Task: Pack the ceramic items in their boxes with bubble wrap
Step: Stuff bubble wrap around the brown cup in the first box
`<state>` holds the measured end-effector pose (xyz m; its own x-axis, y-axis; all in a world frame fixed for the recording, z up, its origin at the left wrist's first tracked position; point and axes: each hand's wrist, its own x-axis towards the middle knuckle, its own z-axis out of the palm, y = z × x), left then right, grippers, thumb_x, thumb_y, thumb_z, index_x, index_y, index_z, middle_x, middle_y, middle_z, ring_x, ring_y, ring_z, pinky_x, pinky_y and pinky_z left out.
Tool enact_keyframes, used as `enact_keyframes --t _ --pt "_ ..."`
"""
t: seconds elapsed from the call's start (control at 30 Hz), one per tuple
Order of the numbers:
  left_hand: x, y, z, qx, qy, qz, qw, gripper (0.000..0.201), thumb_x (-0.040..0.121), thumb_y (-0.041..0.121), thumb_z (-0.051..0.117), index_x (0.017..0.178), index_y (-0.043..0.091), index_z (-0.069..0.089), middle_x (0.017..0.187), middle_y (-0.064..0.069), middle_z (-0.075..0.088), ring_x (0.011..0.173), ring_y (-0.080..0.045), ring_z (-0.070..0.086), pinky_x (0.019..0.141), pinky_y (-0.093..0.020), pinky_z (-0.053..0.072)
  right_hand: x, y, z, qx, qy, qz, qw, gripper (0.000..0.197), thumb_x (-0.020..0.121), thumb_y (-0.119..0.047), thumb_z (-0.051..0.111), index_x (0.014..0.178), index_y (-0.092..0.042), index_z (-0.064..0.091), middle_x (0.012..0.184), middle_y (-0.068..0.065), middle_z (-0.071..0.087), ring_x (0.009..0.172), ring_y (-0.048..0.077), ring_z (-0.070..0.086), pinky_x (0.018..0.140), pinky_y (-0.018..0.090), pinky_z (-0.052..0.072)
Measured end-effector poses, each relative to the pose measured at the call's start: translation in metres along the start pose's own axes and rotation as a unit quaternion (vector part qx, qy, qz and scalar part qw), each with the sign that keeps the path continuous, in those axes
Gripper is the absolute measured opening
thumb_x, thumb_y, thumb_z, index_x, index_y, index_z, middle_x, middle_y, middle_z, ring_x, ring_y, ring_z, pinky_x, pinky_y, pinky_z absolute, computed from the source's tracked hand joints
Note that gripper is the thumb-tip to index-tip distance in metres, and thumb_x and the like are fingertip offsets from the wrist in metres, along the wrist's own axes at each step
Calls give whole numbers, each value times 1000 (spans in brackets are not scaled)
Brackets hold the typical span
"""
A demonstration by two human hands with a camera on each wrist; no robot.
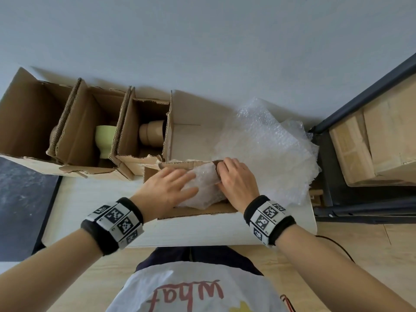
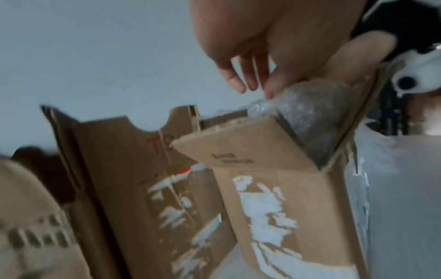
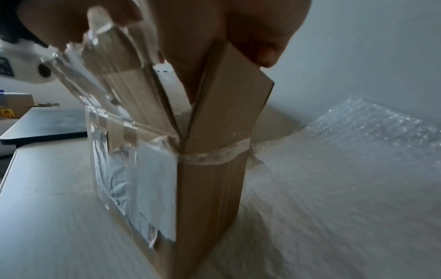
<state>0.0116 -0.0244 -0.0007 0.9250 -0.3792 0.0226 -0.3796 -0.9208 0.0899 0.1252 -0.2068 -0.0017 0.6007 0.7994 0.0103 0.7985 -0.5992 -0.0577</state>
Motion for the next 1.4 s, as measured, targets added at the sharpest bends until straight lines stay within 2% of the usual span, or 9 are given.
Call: enact_keyframes --t 0.07,0.23,0.37,0.47,0.63,0.83,0.97,1.17,1.4 --pt "-7 -2 -1 15 -33 73 997 27 74 23 68 101 19 68 115 -6 66 101 -23 64 87 -37 52 -1 3 -1 8 13 -12 1000 25 64 -3 81 78 -8 61 70 7 61 57 21 58 51 26 46" --pt "-23 -9 1 -1 -138 43 989 33 86 37 63 116 26 59 132 -6 58 120 -23 56 102 -39 42 -13 16 -10 -38 -31 -131 990 20 62 1 81 72 -8 65 67 5 59 57 18 57 51 23 49" --pt "-23 -11 10 3 -200 40 979 42 98 40 21 132 33 45 153 -7 32 141 -25 30 115 -43 12 -17 13 -22 -112 -143 -198 963 15 62 -11 83 65 -14 68 81 1 62 73 14 57 58 21 47" --pt "-18 -11 12 9 -215 46 976 47 97 47 12 135 38 39 155 -5 27 143 -23 26 115 -45 10 -11 1 -11 -142 -262 -193 935 13 85 -9 65 96 -5 69 108 9 58 96 22 52 76 30 46" --pt "-13 -15 21 7 -225 48 973 55 94 53 3 143 43 25 159 0 13 146 -19 12 116 -45 2 -2 -5 4 -108 -319 -151 929 27 97 -12 46 120 -4 58 124 12 53 112 25 49 92 35 46" --pt "-13 -9 14 -45 -183 33 982 48 97 49 17 138 40 40 155 -2 27 143 -20 24 116 -44 12 -4 5 -26 51 -80 -160 983 34 73 0 73 105 -2 63 96 12 66 80 21 65 59 20 51" --pt "-10 -4 2 -34 -149 40 987 39 95 41 35 126 32 56 140 -6 51 130 -23 47 109 -43 33 -5 -1 -11 40 -176 -204 962 52 94 -26 55 140 -7 39 141 9 44 127 20 46 96 29 49" --pt "-22 -10 1 -49 -116 39 991 39 93 38 40 123 23 60 124 4 62 111 -15 59 98 -32 46 -7 4 7 80 -196 -94 973 68 92 -52 47 144 -11 31 148 2 36 132 15 39 90 29 48" --pt "-16 -11 26 -53 -252 -4 966 53 100 47 19 148 25 25 158 8 18 142 -17 24 116 -35 14 -2 1 29 -35 -219 -66 973 68 91 -34 57 145 -6 26 151 11 33 139 23 32 114 31 20"
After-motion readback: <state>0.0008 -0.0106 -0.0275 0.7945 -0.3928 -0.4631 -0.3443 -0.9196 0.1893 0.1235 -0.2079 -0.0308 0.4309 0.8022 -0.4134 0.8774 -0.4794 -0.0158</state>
